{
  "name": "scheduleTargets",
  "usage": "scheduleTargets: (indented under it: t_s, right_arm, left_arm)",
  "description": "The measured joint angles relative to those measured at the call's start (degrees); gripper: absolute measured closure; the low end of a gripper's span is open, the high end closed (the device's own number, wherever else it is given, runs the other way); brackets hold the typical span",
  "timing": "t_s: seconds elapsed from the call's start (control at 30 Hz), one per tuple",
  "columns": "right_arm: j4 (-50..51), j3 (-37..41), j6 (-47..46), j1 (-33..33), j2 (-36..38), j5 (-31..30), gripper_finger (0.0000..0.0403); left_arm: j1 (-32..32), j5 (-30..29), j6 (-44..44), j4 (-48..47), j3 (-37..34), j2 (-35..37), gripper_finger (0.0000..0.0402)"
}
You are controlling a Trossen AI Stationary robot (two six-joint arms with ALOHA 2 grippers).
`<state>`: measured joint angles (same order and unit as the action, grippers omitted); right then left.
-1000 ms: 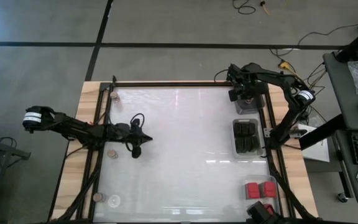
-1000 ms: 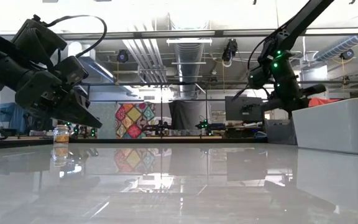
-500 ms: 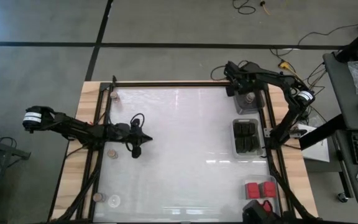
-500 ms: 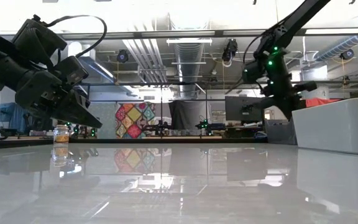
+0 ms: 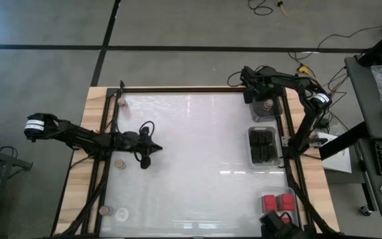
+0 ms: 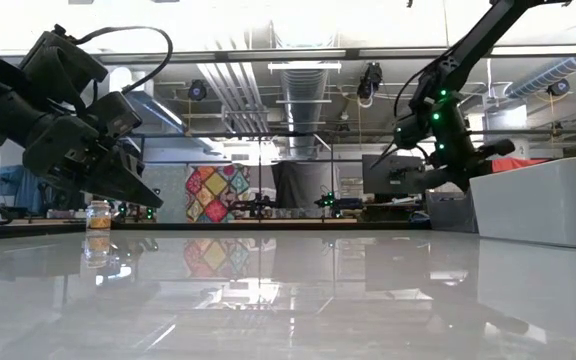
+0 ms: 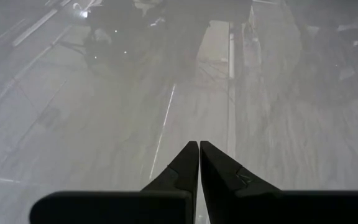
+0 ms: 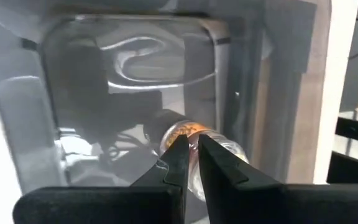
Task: Sort spices by type
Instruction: Put the brown seasoning bottle into the black bin
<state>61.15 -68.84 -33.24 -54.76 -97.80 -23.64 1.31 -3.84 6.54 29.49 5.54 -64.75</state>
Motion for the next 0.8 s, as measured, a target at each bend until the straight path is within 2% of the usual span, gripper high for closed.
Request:
scheduleTargets:
  t_s: [0.2, 0.5, 0.8]
  right_arm:
    - [5.05, 0.02, -0.19, 0.44, 0.02, 0.04, 0.0374]
    - [5.79, 0.07, 0.1, 3.81, 2.69, 2.6, 0.0374]
    - [8.29, 1.33, -7.05, 3.48, 3.93, -4.06, 0.0374]
  left_arm:
    - [0.0, -0.01, -0.01, 0.02, -0.01, 0.0, 0.0401]
    - [0.01, 0.0, 0.01, 0.01, -0.02, 0.0, 0.0401]
    - [0.01, 0.0, 0.01, 0.03, -0.02, 0.0, 0.0402]
